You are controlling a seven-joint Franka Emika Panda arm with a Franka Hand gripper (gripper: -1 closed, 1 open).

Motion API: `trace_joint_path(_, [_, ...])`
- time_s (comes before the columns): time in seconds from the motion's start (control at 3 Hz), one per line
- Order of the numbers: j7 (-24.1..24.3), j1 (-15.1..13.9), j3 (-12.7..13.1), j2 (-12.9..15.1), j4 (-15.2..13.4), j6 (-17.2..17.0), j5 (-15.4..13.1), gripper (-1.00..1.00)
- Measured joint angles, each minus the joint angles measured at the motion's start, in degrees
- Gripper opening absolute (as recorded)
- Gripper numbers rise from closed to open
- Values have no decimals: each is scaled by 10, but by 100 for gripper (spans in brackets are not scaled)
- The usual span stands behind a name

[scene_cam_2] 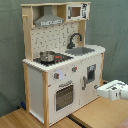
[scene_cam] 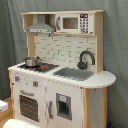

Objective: Play with the kitchen

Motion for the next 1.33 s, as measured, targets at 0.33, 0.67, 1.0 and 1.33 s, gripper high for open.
trace_joint_path(0.33, [-2, -20, -7, -1, 55, 3, -11, 100])
trace_joint_path(0.67, [-2, -67, -14, -1, 89, 21, -24, 100])
trace_joint_path(1.0, [-2, -119, -20, -1, 114, 53, -34, 100])
trace_joint_path(1.33, [-2, -170, -20, -1, 134, 85, -35, 100])
